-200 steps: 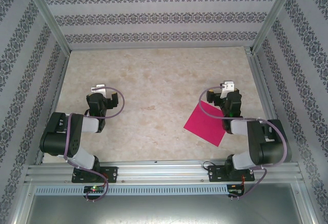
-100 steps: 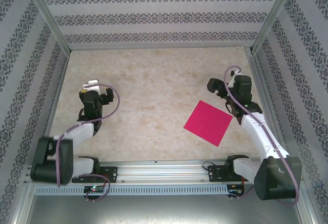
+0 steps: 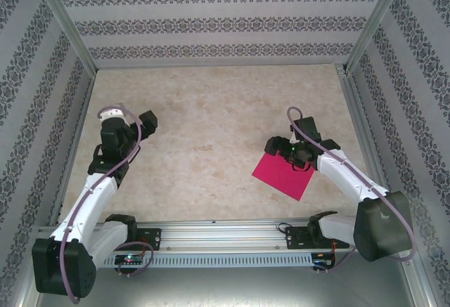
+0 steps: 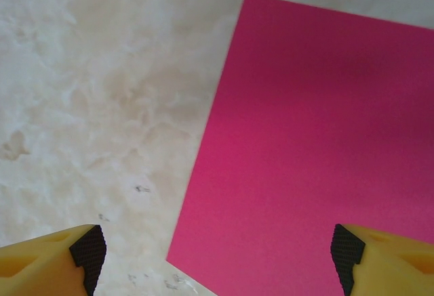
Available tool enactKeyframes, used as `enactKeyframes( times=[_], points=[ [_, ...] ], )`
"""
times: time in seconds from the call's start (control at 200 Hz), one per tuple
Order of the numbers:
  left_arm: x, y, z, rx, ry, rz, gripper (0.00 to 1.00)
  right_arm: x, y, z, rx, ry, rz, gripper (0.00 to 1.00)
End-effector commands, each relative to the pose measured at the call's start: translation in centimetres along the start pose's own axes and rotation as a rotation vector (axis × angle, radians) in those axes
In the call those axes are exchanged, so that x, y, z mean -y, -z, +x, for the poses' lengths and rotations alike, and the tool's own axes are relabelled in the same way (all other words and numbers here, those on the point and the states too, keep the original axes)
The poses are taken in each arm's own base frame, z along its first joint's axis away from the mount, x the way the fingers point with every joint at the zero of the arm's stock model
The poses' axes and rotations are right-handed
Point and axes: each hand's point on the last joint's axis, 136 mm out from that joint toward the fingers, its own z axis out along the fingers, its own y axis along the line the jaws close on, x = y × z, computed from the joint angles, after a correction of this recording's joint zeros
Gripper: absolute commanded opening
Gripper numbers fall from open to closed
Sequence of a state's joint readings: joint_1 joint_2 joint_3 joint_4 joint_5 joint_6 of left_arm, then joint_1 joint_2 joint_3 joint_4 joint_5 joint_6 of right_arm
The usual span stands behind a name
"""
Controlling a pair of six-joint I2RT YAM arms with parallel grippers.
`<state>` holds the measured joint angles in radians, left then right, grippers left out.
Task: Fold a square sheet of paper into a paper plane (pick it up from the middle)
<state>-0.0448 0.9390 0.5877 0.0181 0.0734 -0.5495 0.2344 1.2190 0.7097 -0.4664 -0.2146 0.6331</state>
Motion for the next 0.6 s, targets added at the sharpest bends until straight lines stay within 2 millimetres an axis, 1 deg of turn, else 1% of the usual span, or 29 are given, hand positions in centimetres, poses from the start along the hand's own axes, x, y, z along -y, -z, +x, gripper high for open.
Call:
enactKeyframes(
  times=[0.0,0.085,0.175,0.225,0.375,0.455,0.53,0.595],
  points=[
    [2.9,-0.3,2.3,-0.140,0.100,0.156,1.00,1.1,-0.2,0.2,-0.009,-0.036,0.079,0.88],
    [4.0,-1.2,3.8,-0.247,0.104,0.212,1.00,1.1,-1.2,0.3,-0.041,-0.036,0.084,0.88],
    [5.2,-1.9,5.8,-0.351,0.114,0.271,1.00,0.1,-2.3,0.3,-0.083,-0.019,0.072,0.88],
    [5.7,-2.0,6.8,-0.391,0.108,0.293,1.00,-0.5,-2.9,0.1,-0.096,0.007,0.079,0.87],
    [6.8,-2.0,9.5,-0.456,0.047,0.307,1.00,-0.7,-4.9,-0.2,-0.141,0.047,0.125,0.87],
    [7.3,-1.8,10.6,-0.482,0.003,0.303,1.00,-1.1,-6.1,0.3,-0.188,0.078,0.129,0.86],
    [7.5,-1.7,11.4,-0.505,-0.034,0.294,1.00,-1.4,-7.5,1.2,-0.233,0.111,0.139,0.86],
    [7.3,-1.6,11.8,-0.513,-0.046,0.281,1.00,-2.3,-8.5,2.0,-0.273,0.149,0.133,0.82]
  ],
)
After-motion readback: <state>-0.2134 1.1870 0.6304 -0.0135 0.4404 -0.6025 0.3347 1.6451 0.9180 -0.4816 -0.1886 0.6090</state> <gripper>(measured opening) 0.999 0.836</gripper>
